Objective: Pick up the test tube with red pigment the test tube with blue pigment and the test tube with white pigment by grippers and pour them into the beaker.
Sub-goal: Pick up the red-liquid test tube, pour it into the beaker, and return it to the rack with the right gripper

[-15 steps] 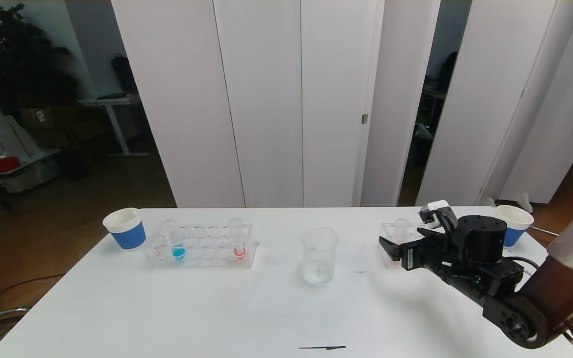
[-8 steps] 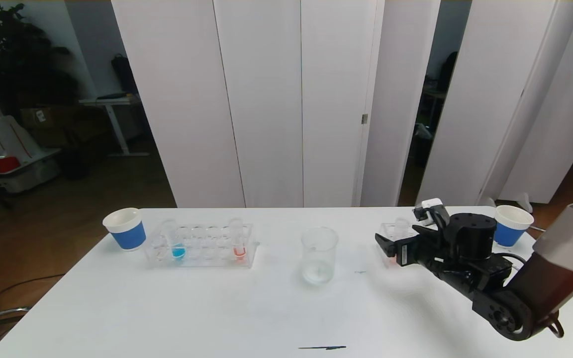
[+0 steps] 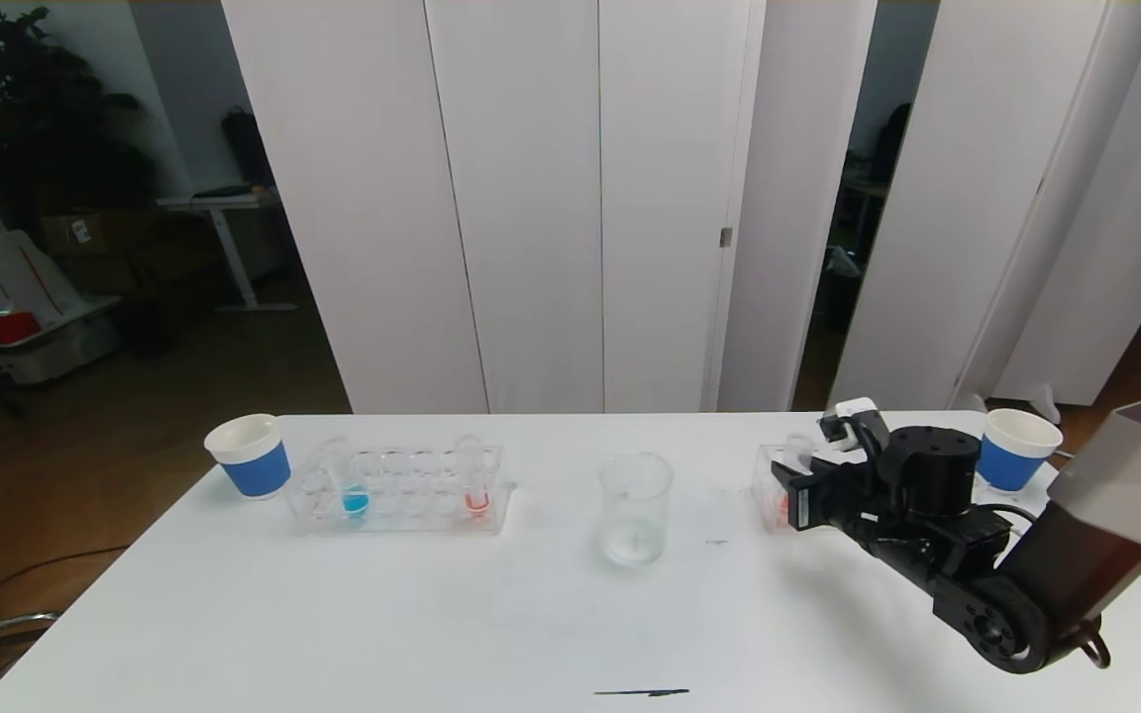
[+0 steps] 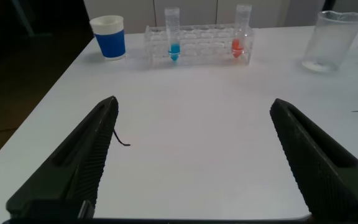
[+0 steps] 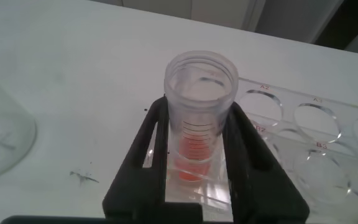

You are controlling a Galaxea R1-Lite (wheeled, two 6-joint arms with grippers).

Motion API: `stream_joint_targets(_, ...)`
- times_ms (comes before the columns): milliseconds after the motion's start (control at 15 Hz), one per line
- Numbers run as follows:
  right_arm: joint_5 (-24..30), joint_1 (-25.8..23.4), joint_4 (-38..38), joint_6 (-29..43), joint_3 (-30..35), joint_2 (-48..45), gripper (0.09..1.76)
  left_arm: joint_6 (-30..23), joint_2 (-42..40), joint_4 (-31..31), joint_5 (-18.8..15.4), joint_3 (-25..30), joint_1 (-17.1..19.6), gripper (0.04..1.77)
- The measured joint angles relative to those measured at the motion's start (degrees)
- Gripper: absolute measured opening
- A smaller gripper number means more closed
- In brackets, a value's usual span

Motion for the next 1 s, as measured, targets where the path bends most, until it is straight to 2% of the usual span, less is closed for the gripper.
stream_joint_targets(133,0.02,-0.02,0.05,0.09,-0.1,0.11,0.58,0.0,0.0,0.02,0.0,0.0,-0.02,1.75)
stream_joint_targets(1000,0.13,0.02,-0.3,0.22,-0.18,0.63,0.58,0.02,0.0,0.02,-0.02,0.0,0.0,1.75)
